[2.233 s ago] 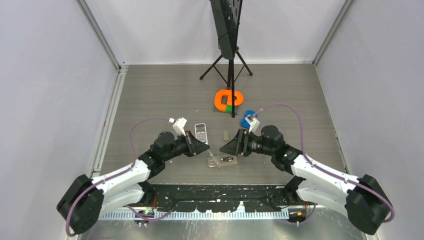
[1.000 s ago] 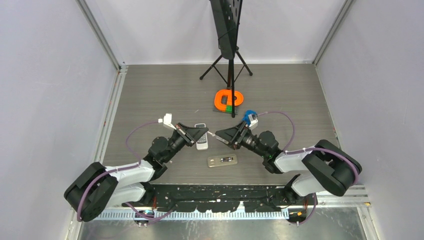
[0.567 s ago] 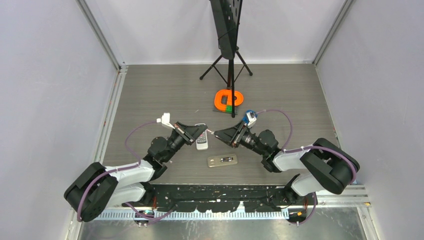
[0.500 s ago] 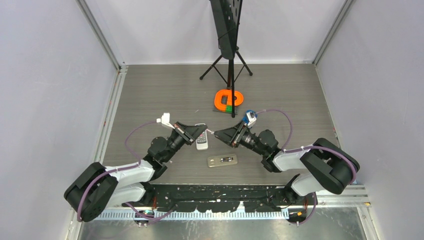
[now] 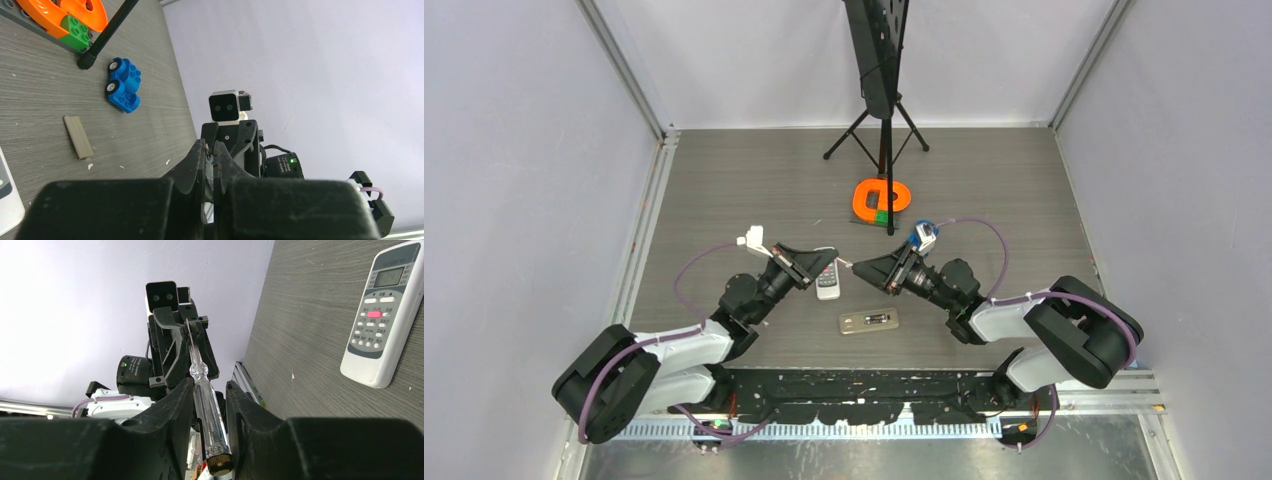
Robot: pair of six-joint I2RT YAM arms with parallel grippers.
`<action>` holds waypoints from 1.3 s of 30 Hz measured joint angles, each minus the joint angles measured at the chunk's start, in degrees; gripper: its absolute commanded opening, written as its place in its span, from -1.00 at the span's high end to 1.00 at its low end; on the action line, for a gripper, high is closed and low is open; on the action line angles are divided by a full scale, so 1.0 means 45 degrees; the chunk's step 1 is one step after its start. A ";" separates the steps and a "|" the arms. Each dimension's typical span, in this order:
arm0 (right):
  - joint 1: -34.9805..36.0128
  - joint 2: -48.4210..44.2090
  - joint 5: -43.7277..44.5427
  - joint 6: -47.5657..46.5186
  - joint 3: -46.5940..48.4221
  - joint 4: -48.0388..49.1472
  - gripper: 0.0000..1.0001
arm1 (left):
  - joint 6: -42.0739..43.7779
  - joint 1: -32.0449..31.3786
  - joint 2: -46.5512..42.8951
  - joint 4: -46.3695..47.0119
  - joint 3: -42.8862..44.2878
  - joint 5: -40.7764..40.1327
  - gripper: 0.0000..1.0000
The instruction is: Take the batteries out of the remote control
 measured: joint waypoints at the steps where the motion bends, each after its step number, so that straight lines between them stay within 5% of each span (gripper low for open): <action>1: 0.0000 0.0000 0.0005 -0.0005 0.0000 0.0000 0.31 | -0.0005 0.0000 0.0000 0.0000 0.0000 0.0000 1.00; 19: 0.0010 -0.0272 -0.0102 -0.0073 0.0223 -0.0005 0.82 | -0.0568 0.0073 -0.0073 0.0330 -0.0165 -0.0175 1.00; 29: 0.0049 -0.1506 -0.0112 -0.0627 0.0355 -0.1496 -0.01 | -0.0223 -0.0019 -0.0971 -0.0228 -0.0233 -0.0393 1.00; 35: 0.0049 -0.1685 -0.0272 -0.0894 0.0646 -0.2234 0.01 | 0.0019 -0.0015 -0.1049 -0.0476 -0.0233 -0.0534 1.00; 39: 0.0044 -0.1622 -0.0476 -0.0928 0.0772 -0.2351 0.20 | 0.0000 -0.0015 -0.0879 -0.0180 -0.0233 -0.0617 1.00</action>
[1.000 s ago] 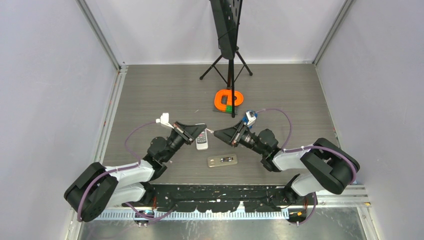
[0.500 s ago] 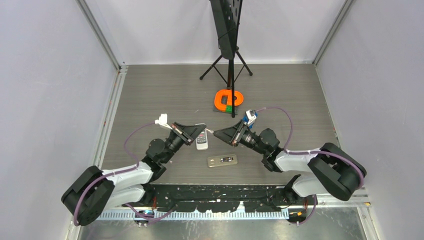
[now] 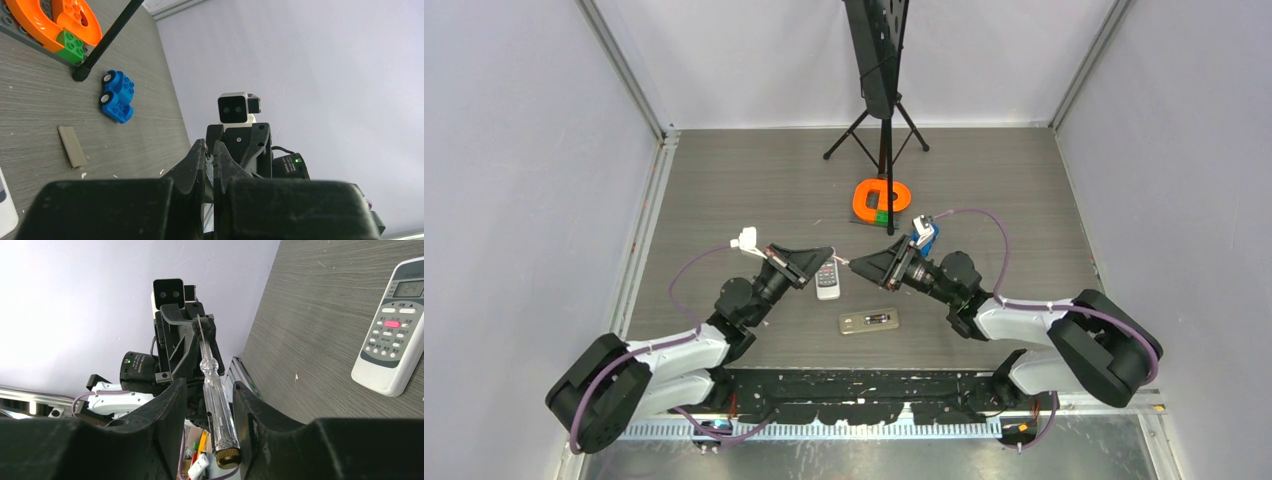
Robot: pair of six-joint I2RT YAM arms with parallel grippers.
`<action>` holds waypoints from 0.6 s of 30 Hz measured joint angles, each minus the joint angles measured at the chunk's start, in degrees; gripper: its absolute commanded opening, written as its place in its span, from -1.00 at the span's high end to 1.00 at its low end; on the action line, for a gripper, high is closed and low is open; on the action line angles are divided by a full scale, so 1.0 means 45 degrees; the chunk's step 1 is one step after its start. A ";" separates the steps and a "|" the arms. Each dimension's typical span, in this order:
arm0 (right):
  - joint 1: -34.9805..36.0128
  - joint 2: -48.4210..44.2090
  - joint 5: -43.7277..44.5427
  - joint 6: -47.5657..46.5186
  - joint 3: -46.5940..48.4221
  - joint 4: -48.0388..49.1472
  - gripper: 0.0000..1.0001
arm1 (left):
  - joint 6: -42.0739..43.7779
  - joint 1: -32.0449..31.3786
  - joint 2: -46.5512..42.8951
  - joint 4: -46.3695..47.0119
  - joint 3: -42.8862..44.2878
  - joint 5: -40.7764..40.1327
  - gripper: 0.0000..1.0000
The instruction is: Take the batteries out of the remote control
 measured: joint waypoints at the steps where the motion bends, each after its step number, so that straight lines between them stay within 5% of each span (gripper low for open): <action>1: -0.0015 0.0083 -0.0024 0.0015 0.0034 0.0019 0.25 | -0.0010 0.0010 0.0073 0.0131 0.0000 -0.0034 1.00; 10: -0.0024 0.0675 -0.0189 0.0330 0.0058 0.0461 0.23 | -0.0058 0.0015 0.0607 0.0738 -0.0019 -0.0102 1.00; 18: -0.0024 0.0661 -0.0112 0.0364 0.0058 0.0520 0.51 | -0.0155 0.0024 0.0680 0.1039 -0.0087 -0.0097 1.00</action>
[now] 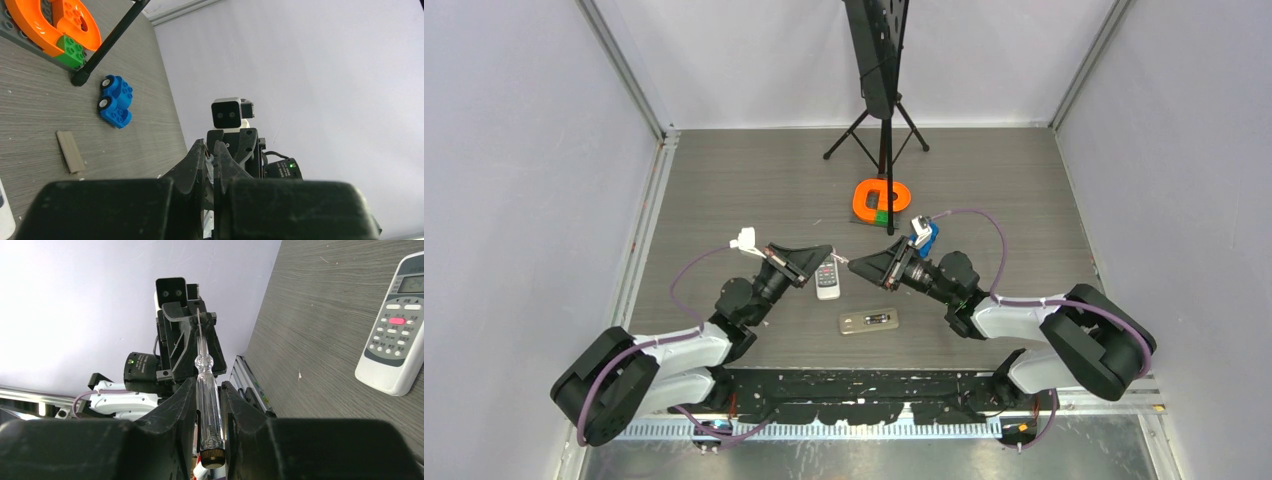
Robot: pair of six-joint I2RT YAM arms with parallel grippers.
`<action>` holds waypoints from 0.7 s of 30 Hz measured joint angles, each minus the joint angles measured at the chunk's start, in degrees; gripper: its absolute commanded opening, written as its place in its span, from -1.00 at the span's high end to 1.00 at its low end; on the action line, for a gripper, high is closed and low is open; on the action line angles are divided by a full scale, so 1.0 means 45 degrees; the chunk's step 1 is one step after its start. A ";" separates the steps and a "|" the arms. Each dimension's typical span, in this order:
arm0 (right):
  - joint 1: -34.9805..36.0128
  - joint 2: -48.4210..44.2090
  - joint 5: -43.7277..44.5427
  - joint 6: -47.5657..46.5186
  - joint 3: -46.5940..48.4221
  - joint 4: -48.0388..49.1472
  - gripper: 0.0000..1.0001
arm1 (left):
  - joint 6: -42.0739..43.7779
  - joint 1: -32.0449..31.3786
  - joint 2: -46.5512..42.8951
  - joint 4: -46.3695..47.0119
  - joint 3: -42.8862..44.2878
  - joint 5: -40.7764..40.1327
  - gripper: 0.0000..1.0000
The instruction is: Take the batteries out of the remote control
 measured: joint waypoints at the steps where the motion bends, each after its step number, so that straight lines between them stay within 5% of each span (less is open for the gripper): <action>1: 0.0000 0.0000 0.0010 0.0000 0.0000 0.0044 0.51 | -0.0097 0.0010 0.0019 0.0010 -0.0005 -0.0005 1.00; 8: 0.0000 -0.0131 0.0267 -0.0019 0.0000 -0.0049 0.23 | -0.0189 0.0010 0.0068 0.0121 -0.0039 0.0044 1.00; 21: 0.0000 -0.0272 0.0418 -0.0063 0.0000 -0.0321 0.49 | -0.0248 0.0010 0.0257 0.0374 -0.0078 0.0063 1.00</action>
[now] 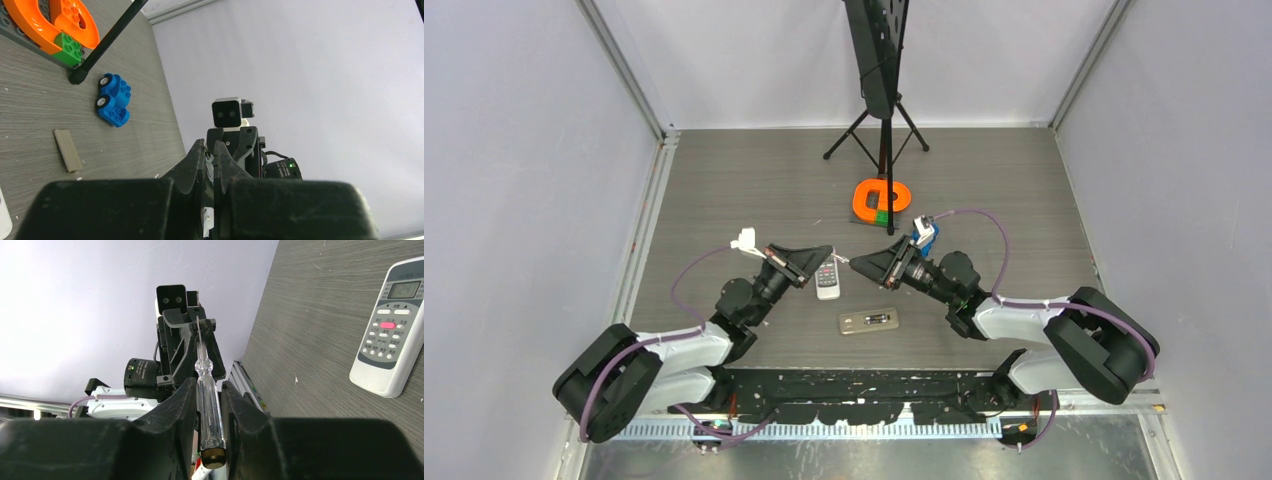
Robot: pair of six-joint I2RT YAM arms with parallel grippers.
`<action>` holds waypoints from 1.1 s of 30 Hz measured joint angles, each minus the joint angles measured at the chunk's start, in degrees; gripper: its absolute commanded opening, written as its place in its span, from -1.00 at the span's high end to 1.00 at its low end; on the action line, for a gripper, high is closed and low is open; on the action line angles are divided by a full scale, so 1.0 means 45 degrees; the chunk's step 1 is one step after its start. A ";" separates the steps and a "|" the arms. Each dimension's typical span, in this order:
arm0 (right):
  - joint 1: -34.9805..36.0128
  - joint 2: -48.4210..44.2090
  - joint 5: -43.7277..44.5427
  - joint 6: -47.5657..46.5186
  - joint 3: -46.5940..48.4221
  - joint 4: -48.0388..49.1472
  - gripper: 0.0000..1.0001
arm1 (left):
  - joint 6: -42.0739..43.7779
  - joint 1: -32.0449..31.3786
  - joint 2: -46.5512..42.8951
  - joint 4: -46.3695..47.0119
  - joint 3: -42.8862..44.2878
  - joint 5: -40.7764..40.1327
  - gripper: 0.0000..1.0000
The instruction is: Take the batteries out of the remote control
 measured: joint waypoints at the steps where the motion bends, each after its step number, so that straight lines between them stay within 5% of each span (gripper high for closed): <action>1: 0.0000 0.0000 -0.0005 0.0005 0.0000 0.0010 0.55 | -0.0024 0.0000 0.0024 0.0005 0.0000 -0.0005 1.00; 5: 0.0000 -0.0049 -0.0005 0.0010 0.0000 -0.0010 0.82 | -0.0248 0.0010 0.0146 0.0073 0.0000 0.0000 0.85; 7: 0.0000 -0.0199 -0.0005 -0.0034 0.0000 -0.0243 0.89 | -0.0219 0.0015 0.0155 0.0078 0.0000 0.0092 0.46; 10: 0.0005 -0.1039 0.0058 -0.0466 0.0078 -0.1433 0.98 | 0.0180 0.0019 0.0151 -0.0117 -0.0068 0.0364 -0.49; 13: 0.0010 -0.2599 0.0389 -0.1506 0.0631 -0.4017 0.99 | 0.0437 0.0039 -0.0248 -0.0996 -0.0345 0.0539 -0.93; 25: -0.0136 -0.7116 0.3070 -0.4605 0.2205 -1.4231 0.99 | 0.3385 0.0141 -0.6703 -1.0384 0.0928 0.0194 -0.99; 29: -0.0165 -0.7281 0.3381 -0.5644 0.2977 -1.7063 0.99 | 0.4269 0.0146 -0.6946 -1.2269 0.1588 0.0117 -0.99; 33: -0.0170 -0.7276 0.3157 -0.6980 0.4245 -1.9020 0.99 | 0.5076 0.0146 -0.5071 -1.3532 0.2448 0.0748 -0.99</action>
